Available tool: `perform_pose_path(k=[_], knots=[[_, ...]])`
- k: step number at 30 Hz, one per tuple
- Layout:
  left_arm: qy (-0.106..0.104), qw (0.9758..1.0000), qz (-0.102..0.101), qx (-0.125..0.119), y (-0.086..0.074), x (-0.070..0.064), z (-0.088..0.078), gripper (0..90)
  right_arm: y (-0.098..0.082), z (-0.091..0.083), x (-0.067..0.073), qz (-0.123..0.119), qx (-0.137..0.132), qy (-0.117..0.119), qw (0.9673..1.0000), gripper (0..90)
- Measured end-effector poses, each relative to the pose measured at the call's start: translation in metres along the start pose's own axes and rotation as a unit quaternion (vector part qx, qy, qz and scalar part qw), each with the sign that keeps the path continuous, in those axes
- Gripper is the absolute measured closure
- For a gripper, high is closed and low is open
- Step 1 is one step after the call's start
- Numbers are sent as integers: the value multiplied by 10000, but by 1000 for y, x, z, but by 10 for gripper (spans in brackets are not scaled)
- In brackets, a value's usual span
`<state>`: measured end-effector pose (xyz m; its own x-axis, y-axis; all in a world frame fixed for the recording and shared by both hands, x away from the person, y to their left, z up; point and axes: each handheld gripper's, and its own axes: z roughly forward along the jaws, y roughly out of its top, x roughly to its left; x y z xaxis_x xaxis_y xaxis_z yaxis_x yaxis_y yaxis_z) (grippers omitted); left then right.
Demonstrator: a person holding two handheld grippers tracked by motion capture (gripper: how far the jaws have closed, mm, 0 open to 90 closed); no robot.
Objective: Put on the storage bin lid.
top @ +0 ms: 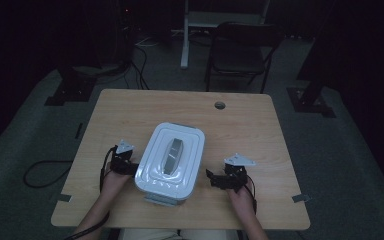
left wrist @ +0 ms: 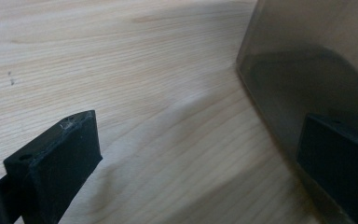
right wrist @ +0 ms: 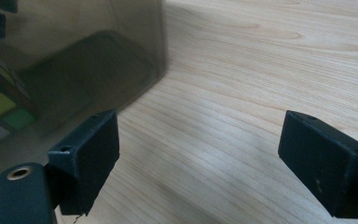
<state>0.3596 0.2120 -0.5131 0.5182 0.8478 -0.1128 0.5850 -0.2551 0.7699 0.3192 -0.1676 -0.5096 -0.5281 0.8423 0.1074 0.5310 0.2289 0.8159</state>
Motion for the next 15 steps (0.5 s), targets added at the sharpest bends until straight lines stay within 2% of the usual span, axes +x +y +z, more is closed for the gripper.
perform_pose_path(k=[1, 2, 4, 14, 15], knots=[[0, 10000, 0, 0, 0, 0, 0, 6, 0, 0, 0, 0, 0, 0, 10000, 124], [10, 10000, 86, 10, 0, -5, 0, 6, 0, 0, 0, 0, -14, -3, 10000, 124], [-26, 9999, 89, 76, 0, -11, 0, 6, 1, 0, -1, 18, -27, -5, 10000, 124], [-306, 9990, 303, 115, 1, -32, 1, 6, 1, -5, -8, 128, -102, -41, 9999, 124], [-395, 9986, 346, 106, 2, -38, 2, 6, 1, -5, -9, 131, -86, -36, 9999, 124]])
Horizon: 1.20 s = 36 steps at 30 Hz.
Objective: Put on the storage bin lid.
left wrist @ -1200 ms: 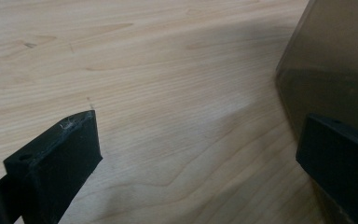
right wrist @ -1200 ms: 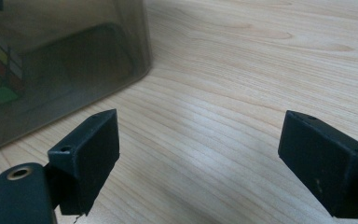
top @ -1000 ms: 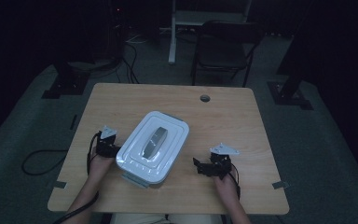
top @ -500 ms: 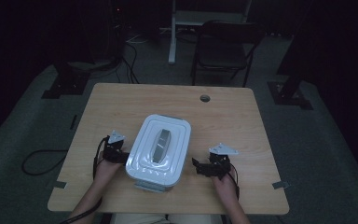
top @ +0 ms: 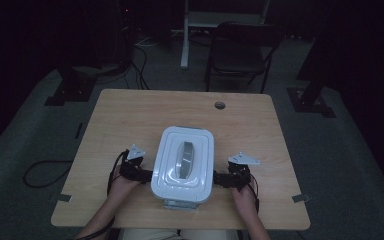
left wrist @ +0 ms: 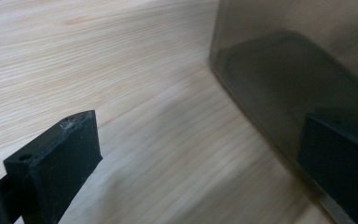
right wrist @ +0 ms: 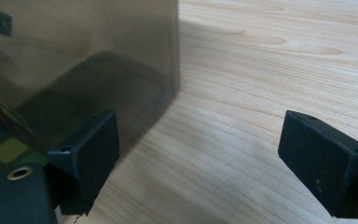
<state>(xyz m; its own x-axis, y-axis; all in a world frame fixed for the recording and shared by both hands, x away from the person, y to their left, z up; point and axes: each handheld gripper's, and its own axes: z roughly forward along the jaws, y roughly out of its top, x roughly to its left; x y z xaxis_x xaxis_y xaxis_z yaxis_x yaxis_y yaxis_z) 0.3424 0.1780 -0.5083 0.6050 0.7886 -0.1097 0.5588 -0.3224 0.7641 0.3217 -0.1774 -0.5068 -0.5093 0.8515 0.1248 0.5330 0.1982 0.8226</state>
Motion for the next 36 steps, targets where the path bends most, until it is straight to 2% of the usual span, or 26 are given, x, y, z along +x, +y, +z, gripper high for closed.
perform_pose_path(k=[4, 6, 13, 19, 23, 25, 29, 34, 36], knots=[[-67, 9999, 110, 31, 2, -7, 1, 6, 0, -1, -2, -4, -8, -106, 9999, 132], [-133, 9998, 130, 42, 3, -11, 2, 5, 0, -4, -8, 74, -37, -77, 9999, 131], [-325, 9990, 304, 87, 8, -24, 11, 5, -1, -10, -22, 46, -13, -111, 9999, 132], [-463, 9980, 401, 139, 15, -34, 20, 6, -3, -14, -36, 129, 0, -156, 9998, 131], [-498, 9976, 456, 154, 20, -40, 26, 6, -5, -18, -46, 166, -27, -164, 9997, 132], [-538, 9976, 421, 130, 21, -42, 30, 5, -6, -20, -50, 190, -37, -165, 9997, 132], [-580, 9969, 505, 168, 25, -46, 34, 5, -9, -23, -57, 278, -69, -144, 9995, 132], [-607, 9964, 552, 193, 29, -48, 38, 6, -11, -25, -62, 327, -67, -143, 9993, 136], [-589, 9962, 609, 199, 30, -50, 39, 5, -11, -26, -62, 299, -104, -220, 9993, 139]])
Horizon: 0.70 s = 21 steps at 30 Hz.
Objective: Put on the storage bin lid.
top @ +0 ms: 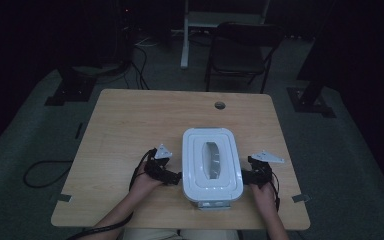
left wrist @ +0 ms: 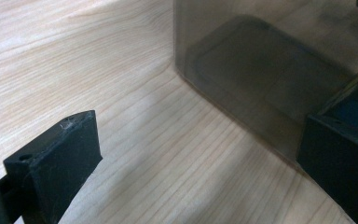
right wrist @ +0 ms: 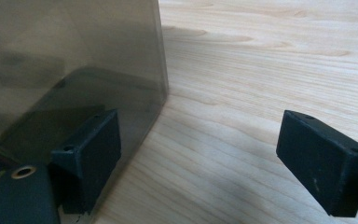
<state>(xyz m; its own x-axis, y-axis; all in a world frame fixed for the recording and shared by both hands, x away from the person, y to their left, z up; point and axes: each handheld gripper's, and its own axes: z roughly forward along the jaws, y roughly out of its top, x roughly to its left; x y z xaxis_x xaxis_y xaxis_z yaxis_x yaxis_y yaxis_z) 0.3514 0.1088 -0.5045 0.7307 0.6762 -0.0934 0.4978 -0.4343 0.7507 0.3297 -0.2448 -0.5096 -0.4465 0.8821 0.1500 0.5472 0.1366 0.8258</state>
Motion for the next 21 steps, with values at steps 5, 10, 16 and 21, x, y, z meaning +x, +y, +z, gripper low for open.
perform_pose_path(k=[5, 10, 16, 21], knots=[[-22, 10000, 40, 8, 3, 0, 4, 6, -2, -1, -2, 102, -30, -32, 9999, 140], [-66, 10000, 55, -7, 6, 1, 9, 5, -3, -3, -5, 161, -32, -67, 9998, 138], [37, 9997, -2, -231, 2, 5, 6, 5, -4, -1, -7, 99, 68, -165, 9998, 127], [66, 9992, -88, -394, 1, 13, -1, 6, -4, -2, -10, 125, 47, -253, 9996, 127]])
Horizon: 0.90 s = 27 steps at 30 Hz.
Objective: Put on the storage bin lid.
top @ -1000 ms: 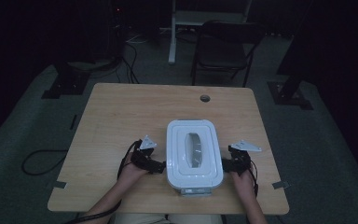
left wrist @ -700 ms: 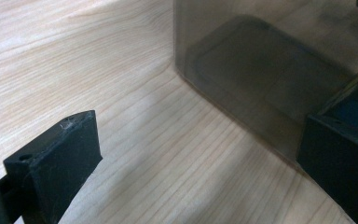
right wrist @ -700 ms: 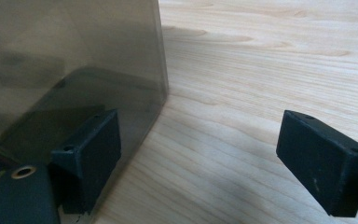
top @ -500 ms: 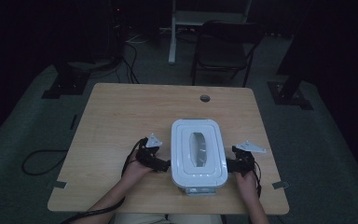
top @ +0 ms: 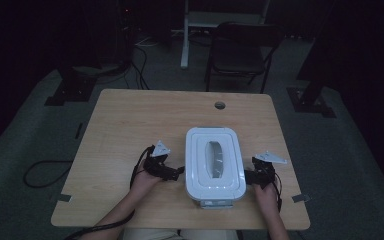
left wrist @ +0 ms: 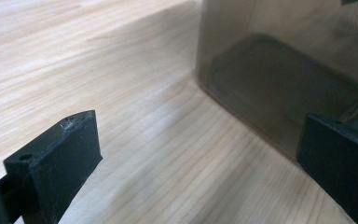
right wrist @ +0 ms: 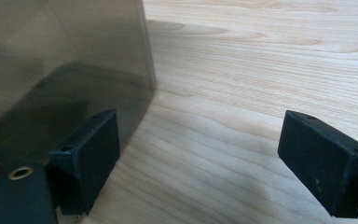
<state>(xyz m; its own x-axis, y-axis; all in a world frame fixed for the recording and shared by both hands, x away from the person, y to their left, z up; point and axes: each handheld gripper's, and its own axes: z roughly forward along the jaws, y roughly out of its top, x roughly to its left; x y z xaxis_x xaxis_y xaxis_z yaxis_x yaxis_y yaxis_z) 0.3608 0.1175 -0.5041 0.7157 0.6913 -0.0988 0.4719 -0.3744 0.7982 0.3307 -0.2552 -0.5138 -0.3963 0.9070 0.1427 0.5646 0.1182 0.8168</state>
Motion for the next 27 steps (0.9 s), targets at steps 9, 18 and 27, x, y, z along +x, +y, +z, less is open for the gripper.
perform_pose_path(k=[9, 18, 27], knots=[[100, 9999, -41, -91, -4, 11, -10, 6, 0, -5, -5, 53, -87, -128, 9999, 127], [392, 9988, -259, -141, -13, 36, -29, 6, -1, -9, -10, 20, -67, -361, 9993, 127], [687, 9964, -486, -105, -23, 52, -47, 6, -2, -13, -17, 176, -106, -524, 9984, 127]])
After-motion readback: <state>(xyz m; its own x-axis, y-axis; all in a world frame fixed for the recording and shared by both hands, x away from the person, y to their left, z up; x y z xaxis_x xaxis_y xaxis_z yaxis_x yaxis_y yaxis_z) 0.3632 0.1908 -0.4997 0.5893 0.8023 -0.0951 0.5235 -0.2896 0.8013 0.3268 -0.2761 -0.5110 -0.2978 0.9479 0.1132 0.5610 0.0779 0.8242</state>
